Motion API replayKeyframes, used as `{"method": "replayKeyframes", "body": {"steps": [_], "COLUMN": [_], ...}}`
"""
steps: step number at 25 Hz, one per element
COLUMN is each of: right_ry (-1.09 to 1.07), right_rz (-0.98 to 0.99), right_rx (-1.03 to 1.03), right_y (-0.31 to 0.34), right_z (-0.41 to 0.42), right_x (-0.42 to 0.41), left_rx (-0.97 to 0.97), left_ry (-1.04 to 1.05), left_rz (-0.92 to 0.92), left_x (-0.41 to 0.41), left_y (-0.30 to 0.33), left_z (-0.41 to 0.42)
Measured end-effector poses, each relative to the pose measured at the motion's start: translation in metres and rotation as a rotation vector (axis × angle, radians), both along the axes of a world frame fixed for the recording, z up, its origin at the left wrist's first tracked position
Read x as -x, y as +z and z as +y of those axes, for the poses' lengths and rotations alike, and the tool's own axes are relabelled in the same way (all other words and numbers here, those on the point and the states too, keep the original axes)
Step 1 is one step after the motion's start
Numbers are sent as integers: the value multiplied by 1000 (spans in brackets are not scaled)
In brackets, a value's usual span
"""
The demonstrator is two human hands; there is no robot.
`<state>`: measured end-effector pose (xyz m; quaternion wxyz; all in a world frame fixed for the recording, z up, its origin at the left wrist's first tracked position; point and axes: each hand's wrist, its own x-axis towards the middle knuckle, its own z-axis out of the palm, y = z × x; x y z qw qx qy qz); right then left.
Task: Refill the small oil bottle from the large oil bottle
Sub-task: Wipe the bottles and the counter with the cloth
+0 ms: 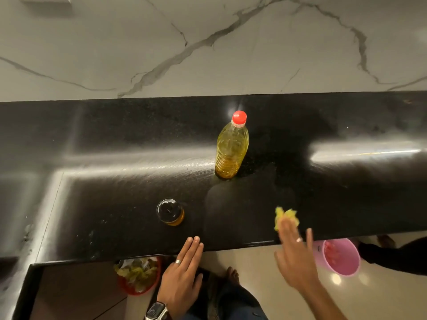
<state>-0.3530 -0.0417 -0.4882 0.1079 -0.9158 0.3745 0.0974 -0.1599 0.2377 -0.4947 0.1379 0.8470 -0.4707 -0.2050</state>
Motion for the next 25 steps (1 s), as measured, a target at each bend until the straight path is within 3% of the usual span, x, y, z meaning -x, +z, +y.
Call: {"method": "replayKeyframes", "body": {"steps": [2,3,5,7,8,12,14,16,19,22,25], "right_ry": [-190,-181,63,348,372,-13,-225,-299,38,414,368], "right_rz": [36,30,-20,-66,-80,-55,-22,-47,-103,-92,-102], "right_rx": [-8,-11,-16,-64,-58,8,-15,-16,-80,-173,-178], "right_y": [6,8,4,-8,-11,-11,-3,4,5,-7,-11], "right_z": [-41,-40,1,68,86,16,-30,-41,13,96,97], "right_x": [-30,-52,-81,-65,-43,20,7,-33,-80,-65,-27], "left_rx": [-11,-25,14,167,274,630,669,653,615,604,616], "left_ry": [-5,26,116,210,260,504,596,649,681,591,530], "left_rz": [-15,22,50,18,25,179,219,248,280,271,216], "left_x": [1,2,4,5,2,-31,-59,-85,-111,-119,-115], "left_y": [2,5,20,42,52,93,111,123,123,114,114], "left_z": [-4,-6,-19,-44,-61,-151,-195,-230,-256,-260,-255]}}
